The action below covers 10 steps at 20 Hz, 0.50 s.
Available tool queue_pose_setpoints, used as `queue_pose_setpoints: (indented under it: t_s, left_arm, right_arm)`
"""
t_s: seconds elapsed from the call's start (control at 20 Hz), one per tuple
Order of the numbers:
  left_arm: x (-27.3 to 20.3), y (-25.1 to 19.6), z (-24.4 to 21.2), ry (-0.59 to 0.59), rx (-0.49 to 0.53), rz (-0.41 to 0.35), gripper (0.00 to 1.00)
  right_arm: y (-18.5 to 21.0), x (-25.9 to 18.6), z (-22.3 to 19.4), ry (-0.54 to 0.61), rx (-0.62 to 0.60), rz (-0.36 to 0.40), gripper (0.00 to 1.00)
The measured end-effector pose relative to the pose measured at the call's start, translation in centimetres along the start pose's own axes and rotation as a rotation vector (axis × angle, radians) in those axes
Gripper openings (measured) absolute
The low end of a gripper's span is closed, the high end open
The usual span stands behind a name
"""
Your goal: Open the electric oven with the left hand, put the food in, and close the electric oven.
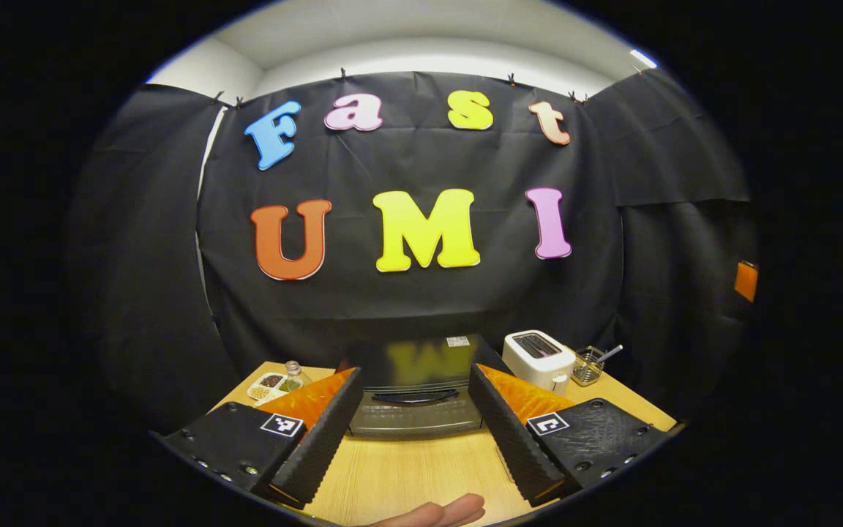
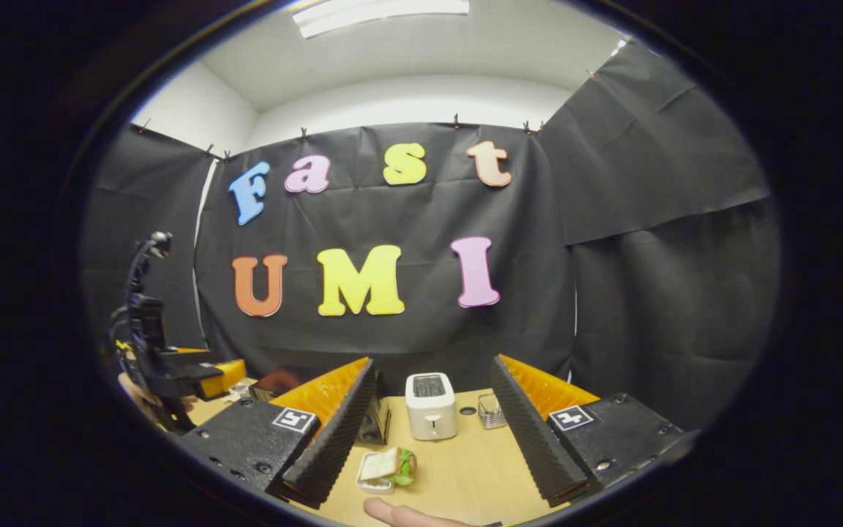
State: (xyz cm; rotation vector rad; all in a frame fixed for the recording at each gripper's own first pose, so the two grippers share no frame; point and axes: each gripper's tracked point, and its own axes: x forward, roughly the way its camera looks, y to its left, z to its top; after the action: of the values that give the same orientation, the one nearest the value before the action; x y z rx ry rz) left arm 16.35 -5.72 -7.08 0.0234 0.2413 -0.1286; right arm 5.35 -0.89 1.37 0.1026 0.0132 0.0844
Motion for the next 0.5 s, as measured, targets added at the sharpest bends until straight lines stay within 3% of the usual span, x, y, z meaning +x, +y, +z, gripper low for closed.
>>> queue_pose_setpoints:
  t_s: [0.15,0.2,0.25,0.5]
  left_arm:
    - [3.8,0.1,-2.4,0.095,0.017,0.020,0.95]
    - [5.1,-0.1,-3.0,0.115,0.009,0.018,0.95]
    - [6.4,-0.1,-3.7,0.136,0.001,0.018,0.95]
    - [11.2,0.0,-6.0,0.212,-0.013,0.025,0.95]
  right_arm:
    - [0.1,0.2,-0.2,0.002,-0.024,0.009,0.91]
    - [0.2,0.4,-0.2,-0.001,-0.027,0.013,1.00]
    - [0.0,0.5,-0.3,0.002,-0.026,0.016,0.91]
    - [-1.4,1.6,-1.7,0.021,-0.010,0.002,0.91]
